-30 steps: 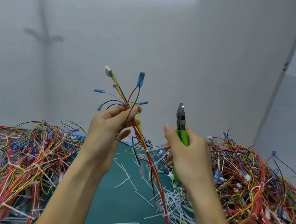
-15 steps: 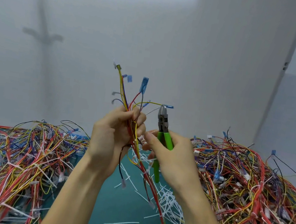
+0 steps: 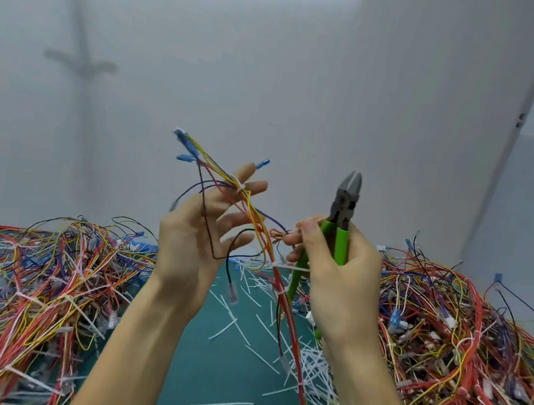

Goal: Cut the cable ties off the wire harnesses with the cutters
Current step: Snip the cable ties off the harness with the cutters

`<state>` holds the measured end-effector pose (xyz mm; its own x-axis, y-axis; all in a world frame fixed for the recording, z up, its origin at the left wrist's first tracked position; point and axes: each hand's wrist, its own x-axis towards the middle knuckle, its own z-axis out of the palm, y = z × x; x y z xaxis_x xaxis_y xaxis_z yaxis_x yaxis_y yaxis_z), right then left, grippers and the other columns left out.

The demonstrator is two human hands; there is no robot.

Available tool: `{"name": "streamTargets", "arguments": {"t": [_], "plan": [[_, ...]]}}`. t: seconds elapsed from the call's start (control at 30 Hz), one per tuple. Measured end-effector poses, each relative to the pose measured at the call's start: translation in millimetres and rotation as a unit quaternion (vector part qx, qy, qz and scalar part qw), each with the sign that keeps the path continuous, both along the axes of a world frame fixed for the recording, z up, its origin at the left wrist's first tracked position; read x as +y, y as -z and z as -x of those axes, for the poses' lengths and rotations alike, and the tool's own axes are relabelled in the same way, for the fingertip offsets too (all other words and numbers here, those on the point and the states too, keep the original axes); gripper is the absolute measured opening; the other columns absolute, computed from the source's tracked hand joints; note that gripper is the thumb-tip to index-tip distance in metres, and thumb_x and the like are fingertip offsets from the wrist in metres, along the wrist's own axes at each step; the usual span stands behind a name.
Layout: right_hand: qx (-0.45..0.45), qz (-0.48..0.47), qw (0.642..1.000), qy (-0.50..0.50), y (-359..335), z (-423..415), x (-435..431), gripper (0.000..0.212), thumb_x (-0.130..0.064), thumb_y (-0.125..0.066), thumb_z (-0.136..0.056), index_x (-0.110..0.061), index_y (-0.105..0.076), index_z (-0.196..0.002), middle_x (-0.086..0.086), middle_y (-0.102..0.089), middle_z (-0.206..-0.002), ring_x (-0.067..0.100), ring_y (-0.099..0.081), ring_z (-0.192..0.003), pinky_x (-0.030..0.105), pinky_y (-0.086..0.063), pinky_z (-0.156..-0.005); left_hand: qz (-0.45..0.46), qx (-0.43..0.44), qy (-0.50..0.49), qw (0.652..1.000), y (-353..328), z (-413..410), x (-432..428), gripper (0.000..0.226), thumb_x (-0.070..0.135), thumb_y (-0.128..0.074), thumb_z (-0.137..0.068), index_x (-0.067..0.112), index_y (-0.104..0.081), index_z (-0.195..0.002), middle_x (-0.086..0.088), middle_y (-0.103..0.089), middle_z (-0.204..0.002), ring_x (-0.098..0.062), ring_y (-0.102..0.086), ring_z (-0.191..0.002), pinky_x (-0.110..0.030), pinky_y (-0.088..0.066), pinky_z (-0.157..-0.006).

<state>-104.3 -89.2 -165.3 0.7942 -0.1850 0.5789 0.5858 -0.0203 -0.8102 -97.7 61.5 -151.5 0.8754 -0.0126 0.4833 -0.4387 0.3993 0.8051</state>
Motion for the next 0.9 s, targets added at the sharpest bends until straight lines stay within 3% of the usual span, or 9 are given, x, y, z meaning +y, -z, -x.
{"name": "streamTargets", "arguments": {"t": [0.07,0.17,0.27,0.43,0.57,0.73,0.9], "plan": [[-0.003,-0.015,1.000,-0.006,-2,1,-2,0.015,-0.026,-0.061,-0.096,-0.020,-0.066,-0.083,-0.002,-0.074,-0.077,0.012,-0.068,-0.067,0.032,-0.060,-0.068,-0.058,-0.030,0.000,0.998,1,-2,1,0.063,0.007,-0.039,-0.078,0.021,-0.052,-0.138,-0.001,-0.065,-0.130,-0.023,-0.065,-0.100,-0.037,-0.050,-0.088],[-0.005,-0.036,0.999,-0.031,-4,3,-2,0.018,-0.024,-0.061,-0.097,-0.013,-0.068,-0.084,0.001,-0.073,-0.076,0.012,-0.067,-0.067,0.024,-0.057,-0.065,-0.144,-0.077,-0.026,0.986,3,-2,-2,0.076,0.000,-0.057,-0.078,0.027,-0.038,-0.146,0.002,-0.066,-0.126,-0.028,-0.069,-0.104,-0.029,-0.055,-0.086],[-0.005,-0.048,0.998,-0.052,-7,6,-1,0.019,-0.020,-0.061,-0.096,-0.010,-0.070,-0.082,-0.001,-0.073,-0.072,0.009,-0.068,-0.066,0.018,-0.054,-0.063,-0.151,-0.088,-0.024,0.984,5,-1,-6,0.088,0.004,-0.073,-0.074,0.021,-0.032,-0.150,0.001,-0.072,-0.108,-0.023,-0.071,-0.098,-0.020,-0.054,-0.080],[0.004,-0.047,0.997,-0.060,-11,9,-1,0.017,-0.020,-0.063,-0.095,-0.017,-0.071,-0.080,-0.002,-0.074,-0.075,0.010,-0.070,-0.071,0.024,-0.058,-0.065,-0.124,-0.118,-0.058,0.984,-1,3,-12,0.076,0.018,-0.080,-0.067,0.014,-0.048,-0.135,0.001,-0.074,-0.088,-0.012,-0.072,-0.089,-0.017,-0.052,-0.079],[0.015,-0.065,0.996,-0.057,-12,11,-4,0.014,-0.017,-0.064,-0.094,-0.014,-0.071,-0.082,0.002,-0.075,-0.077,0.010,-0.071,-0.072,0.025,-0.058,-0.066,-0.111,-0.129,-0.056,0.984,-1,4,-16,0.060,0.006,-0.072,-0.074,0.007,-0.051,-0.130,0.005,-0.070,-0.086,-0.011,-0.072,-0.087,-0.017,-0.053,-0.078],[0.027,-0.071,0.995,-0.068,-14,12,-6,0.012,-0.015,-0.065,-0.093,-0.009,-0.070,-0.084,0.002,-0.074,-0.073,0.010,-0.071,-0.067,0.019,-0.054,-0.058,-0.121,-0.147,-0.044,0.981,1,7,-15,0.064,0.017,-0.072,-0.078,0.009,-0.048,-0.137,-0.007,-0.067,-0.098,-0.025,-0.070,-0.096,-0.031,-0.055,-0.088],[0.022,-0.031,0.997,-0.071,-17,13,-9,0.010,-0.017,-0.066,-0.092,-0.011,-0.070,-0.085,0.004,-0.075,-0.076,0.012,-0.071,-0.067,0.021,-0.056,-0.060,-0.112,-0.150,-0.048,0.981,3,4,-11,0.047,0.012,-0.071,-0.079,0.008,-0.055,-0.122,-0.017,-0.053,-0.090,-0.026,-0.060,-0.088,-0.026,-0.055,-0.083]]}}
